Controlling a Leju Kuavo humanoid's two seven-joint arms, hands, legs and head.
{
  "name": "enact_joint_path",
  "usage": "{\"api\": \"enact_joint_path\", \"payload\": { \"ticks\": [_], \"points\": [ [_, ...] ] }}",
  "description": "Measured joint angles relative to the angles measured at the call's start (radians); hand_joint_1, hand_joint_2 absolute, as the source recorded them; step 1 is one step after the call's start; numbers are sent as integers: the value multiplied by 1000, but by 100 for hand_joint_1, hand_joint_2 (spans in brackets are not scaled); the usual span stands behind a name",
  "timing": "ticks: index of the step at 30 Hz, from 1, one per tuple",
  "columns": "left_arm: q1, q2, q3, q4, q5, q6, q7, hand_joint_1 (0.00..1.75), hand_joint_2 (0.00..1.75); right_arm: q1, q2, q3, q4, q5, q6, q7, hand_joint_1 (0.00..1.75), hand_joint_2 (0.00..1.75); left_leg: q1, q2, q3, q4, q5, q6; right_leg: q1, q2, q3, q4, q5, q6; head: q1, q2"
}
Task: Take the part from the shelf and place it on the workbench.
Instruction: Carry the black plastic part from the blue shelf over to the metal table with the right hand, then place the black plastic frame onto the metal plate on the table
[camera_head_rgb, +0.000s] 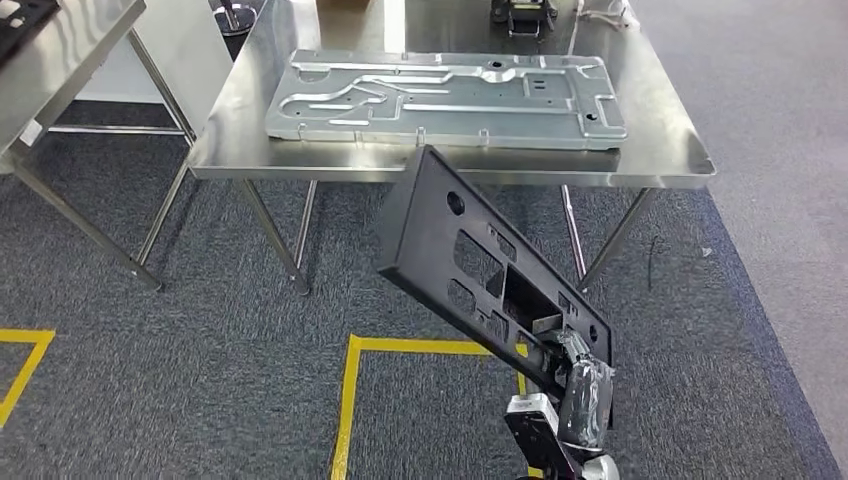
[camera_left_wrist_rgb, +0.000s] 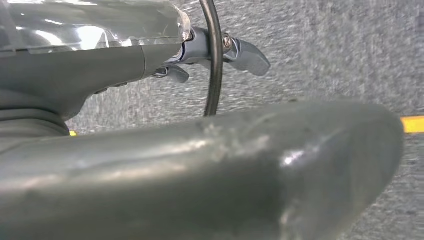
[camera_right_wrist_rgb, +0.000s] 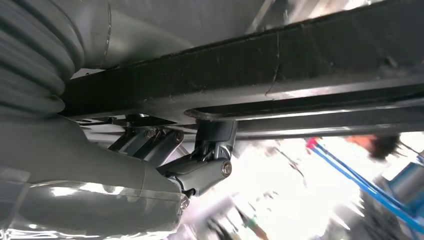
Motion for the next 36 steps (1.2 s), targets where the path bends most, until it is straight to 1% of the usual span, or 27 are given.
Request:
{"api": "enact_joint_path", "payload": {
  "ticks": [2,4,5,6,7,8,9,10,11,12,13,15,16,17,19,21,22,23,25,26,27,29,30,32,33,34,36],
  "points": [
    [-5,0,0,0,-15,-5,4,0,0,-47,0,-28,-3,84,-2,26,175,175,4,-1,36,-23,-11,8,-3,-6,-77,113,-1,9,0,0],
    [-9,0,0,0,-30,-8,8,0,0,-90,0,-47,3,178,-2,59,175,175,6,-2,68,-33,-31,11,-8,-7,-167,195,-57,18,0,0],
    [-10,0,-1,0,-38,-9,10,0,0,-110,-1,-53,10,234,-2,78,175,175,7,-3,86,-36,-43,9,-10,-9,-200,204,-86,21,0,0],
    [-10,0,-1,0,-45,-11,12,0,0,-130,-3,-55,18,291,-2,97,175,175,8,-5,105,-37,-58,6,-13,-10,-221,190,-99,24,0,0],
    [-10,0,-3,0,-52,-12,14,0,0,-150,-6,-56,29,349,-2,116,175,175,9,-6,125,-37,-73,2,-15,-12,-232,156,-87,26,0,0],
    [-10,0,-4,0,-59,-15,16,0,0,-171,-10,-56,42,405,-1,137,175,175,11,-6,142,-38,-89,-3,-17,-15,-236,102,-30,26,0,0],
    [-12,0,-6,0,-67,-18,19,0,0,-190,-15,-54,59,459,2,157,175,175,11,-7,161,-35,-106,-8,-17,-18,-239,49,47,24,0,0],
    [-14,-1,-8,0,-73,-20,23,0,0,-210,-21,-51,78,510,9,178,175,175,11,-8,173,-35,-121,-14,-14,-20,-239,10,112,19,1,0],
    [-17,0,-10,1,-79,-22,27,0,0,-228,-27,-45,97,559,18,198,175,175,10,-9,184,-37,-133,-22,-12,-21,-239,-15,163,11,1,0],
    [-20,0,-13,1,-84,-24,30,0,0,-245,-31,-36,114,601,28,215,175,175,10,-9,193,-35,-136,-30,-9,-20,-238,-21,175,1,2,0],
    [-23,0,-16,1,-89,-24,32,0,0,-263,-34,-24,129,636,36,228,175,175,10,-10,193,-28,-131,-38,-8,-16,-230,-22,166,-9,2,0],
    [-31,0,-21,1,-95,-26,34,0,0,-295,-36,0,155,682,46,246,175,175,12,-8,166,40,-102,-48,-9,-13,-202,-37,153,-26,2,0],
    [-35,-1,-22,1,-97,-26,35,0,0,-308,-37,12,169,695,49,252,175,175,13,-8,132,98,-95,-51,-10,-13,-184,-44,144,-33,2,0],
    [-37,-1,-23,1,-97,-26,36,0,0,-317,-38,23,181,703,50,256,175,175,14,-7,89,160,-102,-53,-10,-13,-165,-51,133,-38,2,0],
    [-38,0,-23,1,-98,-26,38,0,0,-327,-40,38,203,712,51,262,175,175,14,-7,3,250,-164,-54,-7,-12,-130,-57,108,-42,2,0],
    [-35,1,-23,1,-98,-26,40,0,0,-333,-42,47,219,717,53,265,175,175,13,-7,-50,252,-226,-51,-4,-8,-93,-59,79,-43,2,0],
    [-33,1,-23,1,-99,-26,40,0,0,-336,-43,52,227,723,56,267,175,175,11,-7,-61,219,-223,-46,-1,-7,-73,-59,63,-43,2,0],
    [-31,1,-23,1,-101,-26,40,0,0,-340,-45,57,234,735,61,270,175,175,9,-7,-66,169,-184,-38,1,-6,-53,-60,47,-43,2,0],
    [-28,4,-23,1,-108,-28,43,0,0,-355,-51,79,260,779,73,288,175,175,-3,-8,-73,59,-25,-15,4,-1,-23,-61,17,-39,2,0],
    [-27,5,-23,2,-111,-29,45,0,0,-363,-57,97,274,801,78,304,175,175,-8,-8,-73,25,38,-8,4,2,-15,-64,7,-34,2,0],
    [-27,6,-23,2,-114,-29,47,0,0,-370,-63,117,288,817,80,321,175,175,-13,-9,-72,6,70,-3,3,5,-7,-68,1,-27,1,0],
    [-32,6,-24,2,-116,-30,49,0,0,-381,-75,156,303,830,81,350,175,175,-13,-9,-51,-10,57,1,2,4,-1,-60,6,-15,1,0],
    [-36,6,-24,2,-116,-30,49,0,0,-388,-79,170,307,832,80,357,175,175,-10,-10,-36,-21,50,5,2,1,-11,-35,17,-10,1,0],
    [-41,5,-25,2,-117,-31,49,0,0,-410,-89,193,319,834,80,368,175,175,-3,-11,-2,-40,37,10,1,-4,-74,66,25,0,1,0],
    [-42,5,-26,2,-117,-32,50,0,0,-418,-95,202,327,834,80,374,175,175,-2,-12,13,-44,26,11,0,-6,-120,124,11,5,1,0],
    [-42,5,-26,2,-117,-33,51,0,0,-424,-101,210,335,834,80,382,175,175,-2,-12,29,-45,13,12,-3,-7,-165,171,-16,8,1,0],
    [-39,4,-26,2,-119,-35,55,0,0,-426,-116,225,350,834,79,397,175,175,-1,-15,66,-45,-17,10,-7,-9,-231,202,-71,14,1,0]
  ]
}}
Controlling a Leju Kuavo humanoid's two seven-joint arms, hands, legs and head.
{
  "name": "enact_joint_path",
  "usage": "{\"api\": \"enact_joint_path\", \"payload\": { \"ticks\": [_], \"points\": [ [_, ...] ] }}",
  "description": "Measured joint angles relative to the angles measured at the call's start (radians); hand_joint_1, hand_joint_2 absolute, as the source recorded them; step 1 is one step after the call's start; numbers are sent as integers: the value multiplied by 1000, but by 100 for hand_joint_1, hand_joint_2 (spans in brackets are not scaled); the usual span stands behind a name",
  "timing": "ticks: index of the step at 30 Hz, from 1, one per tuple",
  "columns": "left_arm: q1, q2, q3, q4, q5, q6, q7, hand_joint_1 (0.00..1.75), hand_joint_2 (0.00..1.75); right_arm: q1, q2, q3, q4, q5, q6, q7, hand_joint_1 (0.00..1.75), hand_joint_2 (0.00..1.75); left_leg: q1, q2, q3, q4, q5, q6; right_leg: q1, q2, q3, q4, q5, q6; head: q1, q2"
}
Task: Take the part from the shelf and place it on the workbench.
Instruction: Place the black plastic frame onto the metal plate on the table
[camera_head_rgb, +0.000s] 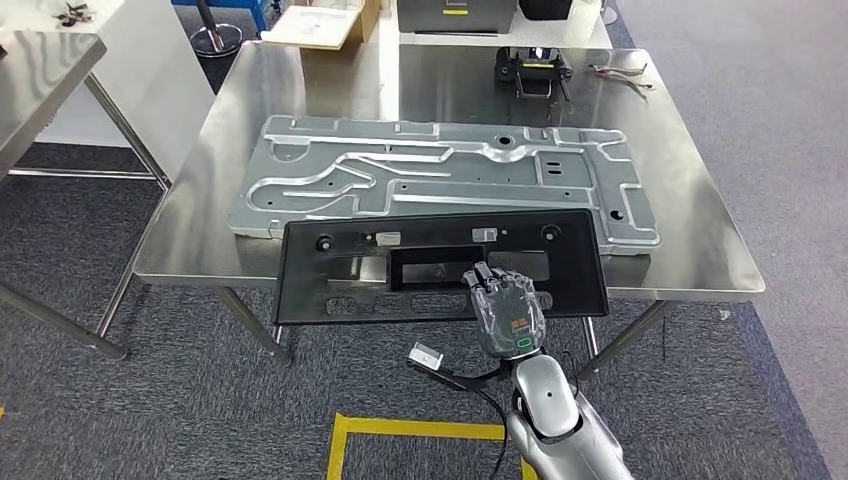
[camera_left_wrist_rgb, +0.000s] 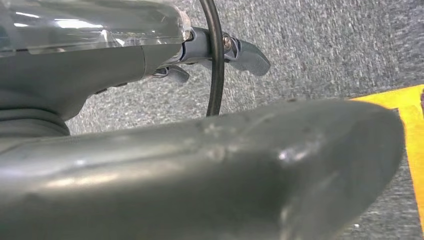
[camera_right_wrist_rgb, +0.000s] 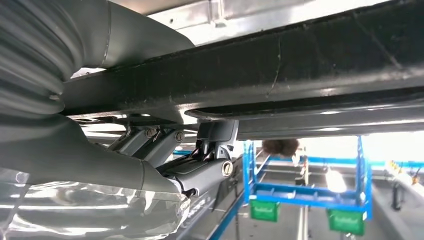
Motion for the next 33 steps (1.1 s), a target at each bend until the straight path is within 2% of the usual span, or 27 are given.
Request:
{"api": "enact_joint_path", "payload": {
  "ticks": [1,2,4,5,6,8,9,10,12,14,15,16,17,18,19,20,21,22,24,25,27,29,30,31,32,33],
  "points": [
    [2,-1,0,0,-1,-1,2,0,0,-1,-6,5,6,0,-1,5,175,175,0,-1,21,0,-16,-1,-1,-1,-14,-23,2,1,0,0],
    [4,-1,0,0,-1,-2,3,0,0,-2,-11,8,10,0,-1,7,175,175,1,-2,42,0,-32,-4,-1,-3,-20,-67,35,1,0,0],
    [7,-3,0,1,-2,-3,5,0,0,-6,-22,10,14,-1,-2,7,175,175,0,-4,75,2,-63,-12,1,-6,-20,-178,174,-6,0,0],
    [6,-3,0,2,-2,-3,5,0,0,-8,-27,11,15,-4,-2,6,175,175,-2,-5,85,3,-78,-18,3,-7,-19,-216,231,-13,0,0],
    [5,-3,0,3,-2,-3,6,0,0,-9,-32,11,16,-9,-1,3,175,175,-3,-7,95,3,-89,-24,5,-7,-18,-237,264,-22,0,0],
    [1,-3,1,3,-2,-3,6,0,0,-14,-38,12,12,-18,2,-5,175,175,-4,-7,104,9,-95,-35,7,-4,-6,-245,257,-38,0,0],
    [0,-3,1,3,-3,-3,6,0,0,-18,-41,12,9,-21,3,-8,175,175,-3,-5,101,29,-89,-39,5,-3,6,-250,249,-45,0,0],
    [-2,-4,0,3,-4,-4,6,0,0,-22,-43,12,6,-23,4,-10,175,175,-1,-2,81,70,-83,-42,4,-3,21,-254,241,-51,0,0],
    [-6,-4,0,3,-5,-4,6,0,0,-26,-45,12,3,-26,4,-13,175,175,1,3,9,192,-101,-51,3,-2,53,-262,220,-60,0,0],
    [-4,-4,1,3,-5,-3,6,0,0,-26,-47,12,4,-27,4,-13,175,175,2,5,-72,286,-165,-56,4,0,84,-264,194,-62,0,0],
    [-2,-4,1,3,-5,-3,6,0,0,-26,-49,12,4,-27,4,-14,175,175,2,6,-99,296,-193,-56,4,1,102,-264,180,-62,0,0],
    [-1,-4,1,3,-5,-4,6,0,0,-25,-50,12,4,-27,5,-15,175,175,2,6,-114,279,-199,-54,4,3,123,-264,165,-62,0,0],
    [0,-4,1,3,-5,-4,6,0,0,-25,-51,12,4,-27,5,-17,175,175,1,6,-120,237,-176,-50,6,5,144,-264,149,-61,0,0],
    [2,-4,1,3,-6,-4,6,0,0,-25,-52,11,4,-28,6,-19,175,175,0,6,-121,178,-116,-43,6,5,162,-265,134,-60,0,0],
    [5,-3,1,3,-6,-4,6,0,0,-25,-52,11,5,-29,7,-22,175,175,-4,6,-123,119,-41,-36,8,6,177,-264,119,-57,0,0],
    [7,-2,2,3,-6,-4,6,0,0,-24,-53,10,6,-30,8,-24,175,175,-8,6,-122,77,17,-29,10,8,187,-264,106,-52,0,0],
    [9,-1,2,3,-6,-4,7,0,0,-23,-54,8,6,-32,9,-28,175,175,-11,6,-122,51,57,-23,10,10,195,-265,97,-47,0,0],
    [9,-1,2,3,-6,-5,7,0,0,-23,-55,6,7,-33,10,-31,175,175,-14,6,-121,41,66,-17,11,12,202,-265,91,-40,0,0],
    [7,0,2,3,-6,-5,7,0,0,-22,-56,-2,4,-37,11,-42,175,175,-11,6,-100,31,56,-7,10,11,208,-254,92,-30,0,0],
    [6,0,2,3,-6,-5,7,0,0,-23,-56,-7,2,-39,10,-46,175,175,-9,5,-85,23,51,-1,10,9,196,-226,95,-26,0,0],
    [4,0,3,3,-6,-4,8,0,0,-21,-56,-17,2,-45,9,-54,175,175,-5,4,-54,10,37,7,6,5,131,-119,83,-16,0,0],
    [3,0,5,3,-7,-4,10,0,0,-16,-57,-28,4,-51,9,-64,175,175,-5,2,-27,7,15,9,2,4,44,-20,35,-6,0,0],
    [4,0,5,3,-7,-4,11,0,0,-12,-57,-34,6,-53,9,-68,175,175,-5,1,-12,7,2,9,0,3,13,-3,14,-3,0,0],
    [4,0,6,3,-8,-3,12,0,0,-9,-57,-40,8,-57,9,-73,175,175,-4,-1,5,7,-12,7,-2,1,-6,-13,11,-2,0,0],
    [5,0,6,3,-8,-3,13,0,0,-7,-57,-45,11,-61,9,-76,175,175,-4,-2,24,7,-25,5,-2,0,-14,-47,32,-2,0,0],
    [5,0,6,3,-8,-3,13,0,0,-6,-57,-50,14,-66,9,-79,175,175,-5,-3,42,7,-39,2,-1,-2,-13,-102,83,-5,0,0]
  ]
}}
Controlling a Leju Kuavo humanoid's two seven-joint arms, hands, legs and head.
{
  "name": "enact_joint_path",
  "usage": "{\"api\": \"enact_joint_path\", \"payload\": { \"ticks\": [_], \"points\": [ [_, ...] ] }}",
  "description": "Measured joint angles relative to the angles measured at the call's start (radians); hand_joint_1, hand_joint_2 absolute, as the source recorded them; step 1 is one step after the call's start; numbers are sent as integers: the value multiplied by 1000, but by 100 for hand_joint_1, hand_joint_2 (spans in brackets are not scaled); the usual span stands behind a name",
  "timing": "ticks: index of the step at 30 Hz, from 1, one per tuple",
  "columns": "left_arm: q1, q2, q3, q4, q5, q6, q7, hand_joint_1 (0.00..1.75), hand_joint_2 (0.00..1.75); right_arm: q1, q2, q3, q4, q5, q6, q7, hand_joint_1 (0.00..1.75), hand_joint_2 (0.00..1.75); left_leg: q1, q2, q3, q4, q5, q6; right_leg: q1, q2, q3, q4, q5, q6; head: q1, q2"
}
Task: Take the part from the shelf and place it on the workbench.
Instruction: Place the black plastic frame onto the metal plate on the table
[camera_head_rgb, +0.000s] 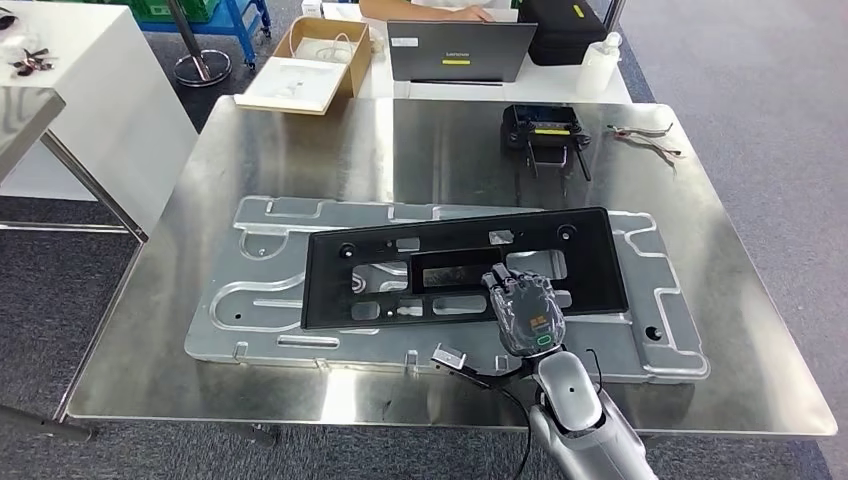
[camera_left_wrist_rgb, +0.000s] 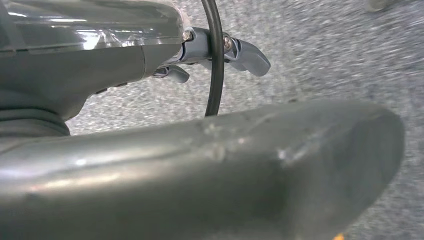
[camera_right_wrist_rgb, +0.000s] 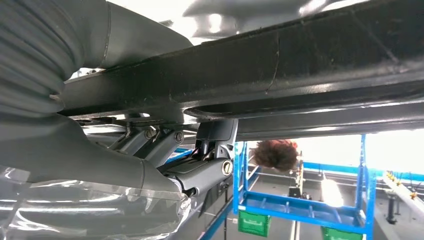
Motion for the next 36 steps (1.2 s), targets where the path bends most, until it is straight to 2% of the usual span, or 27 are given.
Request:
{"api": "enact_joint_path", "payload": {
  "ticks": [1,2,3,4,6,8,11,12,13,14,16,17,18,20,22,23,24,26,27,28,29,31,32,33,34,36],
  "points": [
    [0,0,0,0,0,0,0,0,0,1,0,-5,4,-4,0,-3,175,175,-1,0,17,2,-14,-5,2,0,1,-58,69,-6,0,0],
    [-1,0,1,1,0,0,1,0,0,1,0,-10,8,-8,0,-5,175,175,-1,-2,28,3,-26,-11,6,-1,4,-103,125,-12,0,0],
    [-2,0,2,1,0,0,2,0,0,2,1,-14,11,-11,0,-7,175,175,-1,-4,32,3,-36,-17,9,-1,5,-130,166,-20,0,0],
    [-4,0,3,1,0,0,3,0,0,2,2,-18,14,-14,-1,-8,175,175,-1,-5,36,4,-42,-23,12,-1,4,-141,181,-27,0,0],
    [-7,2,4,1,-1,0,4,0,0,1,4,-23,14,-16,-1,-9,175,175,0,-4,36,12,-43,-34,12,0,17,-149,174,-40,0,0],
    [-10,3,4,1,-1,0,4,0,0,-2,6,-25,15,-16,-1,-8,175,175,2,0,9,75,-49,-44,9,0,41,-163,164,-52,0,0],
    [-11,5,5,1,0,0,3,0,0,-3,7,-27,16,-17,-1,-8,175,175,8,7,-103,249,-119,-61,7,0,69,-169,143,-61,0,0],
    [-11,6,5,1,0,0,4,0,0,-2,7,-27,17,-17,-1,-8,175,175,10,8,-133,283,-131,-64,7,0,78,-168,136,-61,0,0],
    [-10,7,5,1,-1,0,4,0,0,-1,7,-27,18,-17,-1,-8,175,175,11,8,-149,283,-119,-66,7,1,87,-167,128,-60,0,0],
    [-10,7,6,1,-1,0,4,0,0,-1,7,-27,19,-17,-1,-8,175,175,12,9,-148,248,-82,-66,7,1,97,-166,120,-58,0,0],
    [-11,7,6,1,-1,0,4,0,0,-1,8,-28,21,-17,-1,-8,175,175,12,10,-116,122,17,-61,7,1,119,-164,104,-53,0,0],
    [-11,7,6,1,-1,0,4,0,0,-2,8,-28,21,-18,-1,-8,175,175,9,11,-103,67,41,-57,8,1,125,-163,99,-49,0,0],
    [-11,7,6,1,0,0,4,0,0,-3,8,-29,21,-18,-1,-8,175,175,6,11,-96,36,56,-49,9,1,127,-162,94,-44,0,0],
    [-10,9,7,1,0,2,5,0,0,-3,8,-31,23,-21,-1,-9,175,175,2,10,-96,21,55,-35,10,1,126,-161,89,-33,0,0],
    [-9,10,7,1,-1,4,5,0,87,-1,8,-35,23,-25,-1,-10,87,87,6,10,-90,15,66,-22,11,0,125,-155,78,-22,0,0],
    [-9,10,7,1,-2,4,4,0,131,-2,8,-38,23,-28,-1,-10,44,44,9,11,-88,10,68,-17,10,0,117,-133,62,-17,0,0],
    [-10,10,7,1,-3,6,3,0,131,-2,8,-41,23,-32,-2,-10,0,0,10,11,-86,7,69,-13,9,-1,100,-94,38,-13,0,0],
    [-11,10,7,1,-8,10,3,0,44,0,8,-46,25,-38,-1,-11,0,0,9,11,-85,6,67,-8,7,-1,33,37,-21,-7,0,0],
    [-11,11,7,1,-9,11,4,0,0,4,8,-47,27,-40,-1,-12,0,0,9,11,-85,7,66,-7,6,-1,3,92,-36,-4,0,0],
    [-11,11,7,1,-9,9,5,0,0,7,8,-49,30,-42,-1,-14,0,0,9,11,-85,9,64,-6,5,-1,-15,117,-32,-3,0,0],
    [-10,11,8,1,-6,7,6,0,0,9,8,-51,32,-43,-1,-16,0,0,9,11,-85,11,63,-6,5,-1,-11,99,-8,-4,0,0],
    [-11,12,13,1,-1,-2,6,0,0,8,8,-56,33,-46,-1,-19,0,0,9,9,-84,18,60,-9,5,-1,43,-27,65,-10,0,0],
    [-11,12,17,1,2,-8,6,0,0,8,8,-59,33,-49,-1,-20,0,0,7,9,-84,22,59,-12,7,-1,70,-88,91,-15,0,0],
    [-11,12,21,1,6,-15,6,0,0,8,8,-62,33,-52,-1,-21,0,0,5,8,-86,24,59,-16,9,-1,87,-130,106,-19,0,0],
    [-10,12,24,1,8,-19,6,0,0,9,8,-63,34,-54,-1,-22,0,0,4,8,-87,25,59,-20,11,0,92,-145,109,-23,0,0],
    [-10,13,28,1,11,-24,6,0,0,11,8,-65,35,-57,-2,-23,0,0,3,8,-89,22,64,-30,12,0,90,-148,115,-30,0,0]
  ]
}}
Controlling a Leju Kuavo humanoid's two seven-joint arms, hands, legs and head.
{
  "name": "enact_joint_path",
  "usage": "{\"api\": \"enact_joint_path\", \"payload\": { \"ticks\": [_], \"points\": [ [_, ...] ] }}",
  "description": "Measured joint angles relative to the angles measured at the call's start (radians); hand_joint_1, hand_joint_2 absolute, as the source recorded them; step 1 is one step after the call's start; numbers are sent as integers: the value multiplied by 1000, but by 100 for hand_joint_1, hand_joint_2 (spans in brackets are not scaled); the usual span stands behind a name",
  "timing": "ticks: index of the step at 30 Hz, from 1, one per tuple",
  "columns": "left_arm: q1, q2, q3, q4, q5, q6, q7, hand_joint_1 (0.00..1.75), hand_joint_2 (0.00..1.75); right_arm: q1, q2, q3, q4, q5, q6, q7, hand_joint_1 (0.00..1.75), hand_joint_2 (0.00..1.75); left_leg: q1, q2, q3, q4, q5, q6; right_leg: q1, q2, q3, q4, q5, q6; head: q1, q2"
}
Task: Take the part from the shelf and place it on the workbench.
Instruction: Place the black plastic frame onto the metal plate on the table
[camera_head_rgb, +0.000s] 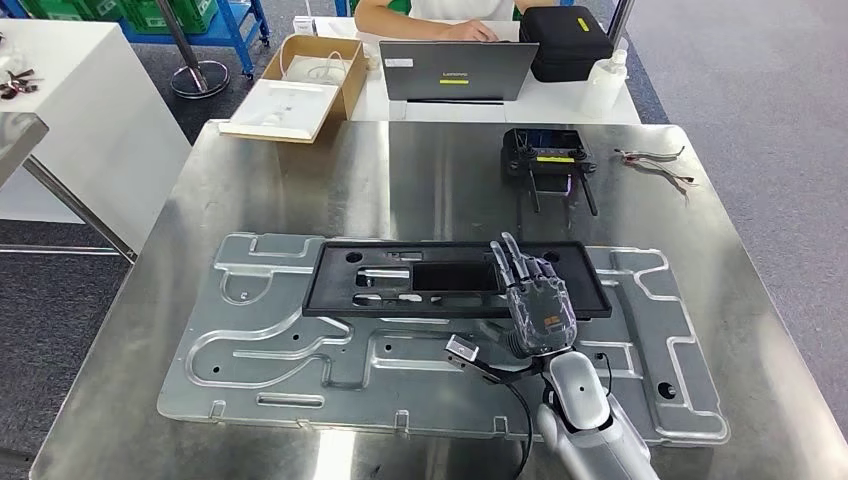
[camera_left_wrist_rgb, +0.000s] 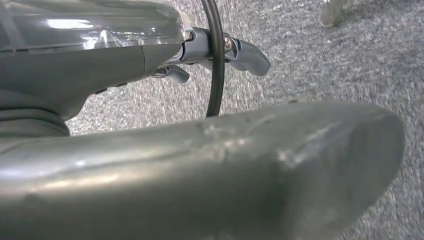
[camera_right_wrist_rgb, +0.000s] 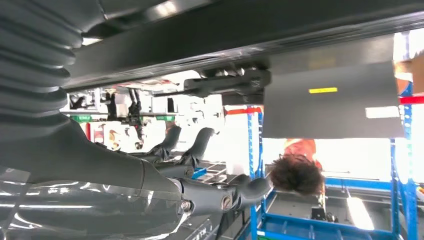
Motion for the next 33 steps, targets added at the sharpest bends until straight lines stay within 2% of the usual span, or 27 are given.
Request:
{"api": "enact_joint_path", "payload": {
  "ticks": [2,3,5,6,7,8,9,11,12,13,15,16,17,18,19,21,22,23,24,25,27,28,30,31,32,33],
  "points": [
    [1,0,3,0,1,0,0,0,0,0,0,-1,1,-1,0,-1,0,0,2,1,-6,16,-21,-12,-4,-3,-2,-9,11,-13,0,0],
    [1,1,3,0,1,0,0,0,0,-1,1,-1,1,-1,0,-1,0,0,2,1,-17,48,-51,-17,-7,-5,-5,-13,17,-20,0,0],
    [1,2,4,0,1,0,-1,0,0,0,1,-1,3,-1,0,-1,0,0,6,2,-58,169,-132,-26,-7,-7,-17,-15,25,-26,0,0],
    [2,3,4,0,0,2,-1,0,0,1,1,-1,4,-1,1,-2,0,0,7,2,-78,232,-162,-29,-7,-7,-26,-14,29,-26,0,0],
    [2,4,4,0,-1,3,-1,0,0,2,1,-1,6,-1,1,-2,0,0,8,2,-85,269,-176,-31,-6,-7,-34,-12,34,-25,0,0],
    [3,4,4,0,-3,5,-1,0,0,3,2,-2,6,-1,1,-2,0,0,8,2,-73,267,-170,-31,-6,-7,-42,-10,39,-24,0,0],
    [4,4,4,0,-4,6,-1,0,0,4,2,-2,7,-1,2,-2,0,0,8,2,-40,224,-151,-30,-6,-7,-49,-8,44,-21,0,0],
    [2,5,5,0,-3,5,-3,0,0,4,2,-2,8,-1,2,-3,0,0,6,2,53,80,-109,-22,-4,-7,-59,-3,54,-14,0,0],
    [0,6,6,0,-2,3,-6,0,0,4,2,-3,8,-1,2,-3,0,0,4,2,85,26,-97,-16,-3,-7,-61,-1,60,-8,0,0],
    [-1,6,8,0,0,0,-10,0,0,4,3,-4,8,-1,2,-3,0,0,1,2,100,-4,-93,-11,-2,-7,-63,0,66,-2,0,0],
    [1,6,14,0,4,-7,-14,0,0,5,4,-6,9,-2,2,-4,0,0,-3,1,96,-12,-83,1,-3,-7,-64,-3,79,11,0,0],
    [2,6,16,0,5,-9,-15,0,0,6,4,-6,9,-2,2,-4,0,0,-2,4,94,-14,-74,7,-5,-6,-65,-3,79,17,0,0],
    [2,6,18,0,6,-11,-15,0,0,6,5,-7,10,-3,2,-4,0,0,0,6,90,-18,-64,15,-6,-6,-71,5,66,22,0,0],
    [2,6,20,0,6,-13,-16,0,0,7,4,-8,10,-3,2,-5,0,0,2,9,84,-21,-52,23,-7,-5,-83,32,35,26,0,0],
    [2,6,20,0,6,-14,-16,0,0,8,4,-9,11,-4,2,-5,0,0,3,11,74,-22,-42,29,-10,-5,-100,80,-12,30,0,0],
    [3,6,21,0,6,-14,-16,0,0,12,4,-10,12,-4,2,-5,0,0,1,13,48,-20,-25,34,-12,-5,-138,208,-101,36,0,0],
    [4,6,21,0,6,-14,-16,0,0,15,4,-10,14,-4,2,-5,0,0,0,14,35,-18,-18,34,-12,-5,-143,253,-121,38,0,0],
    [4,6,21,0,6,-14,-16,0,0,18,4,-10,15,-4,2,-5,0,0,0,14,22,-15,-11,33,-12,-6,-133,268,-120,39,0,0],
    [4,6,21,0,6,-14,-16,0,0,20,4,-10,16,-4,2,-5,0,0,0,14,11,-12,-5,31,-12,-6,-103,244,-104,38,0,0],
    [5,6,21,0,6,-14,-16,0,0,20,4,-10,16,-4,2,-5,0,0,-1,14,1,-8,0,28,-12,-6,-55,187,-82,34,0,0],
    [4,5,21,0,6,-14,-16,0,0,18,4,-10,16,-4,2,-5,0,0,-1,14,-13,-1,9,21,-8,-6,41,52,-62,23,0,0],
    [4,4,21,0,6,-14,-16,0,0,17,5,-10,16,-4,2,-5,0,0,-2,14,-15,0,14,15,-5,-6,68,9,-60,17,0,0],
    [4,3,22,0,6,-16,-16,0,0,18,5,-10,16,-4,2,-5,0,0,-2,13,-17,-2,27,2,2,-5,75,-12,-51,7,0,0],
    [5,3,22,0,6,-16,-16,0,0,18,5,-10,16,-4,2,-6,0,0,-1,12,-19,-1,30,-4,-1,-6,72,-18,-44,1,0,0],
    [5,3,22,0,6,-17,-16,0,0,18,6,-10,16,-4,2,-6,0,0,0,11,-25,6,20,-9,-4,-8,67,-23,-35,-7,0,0],
    [6,2,22,0,6,-17,-15,0,0,18,7,-10,16,-4,2,-7,0,0,0,10,-35,28,-7,-14,-7,-9,59,-27,-24,-15,0,0]
  ]
}}
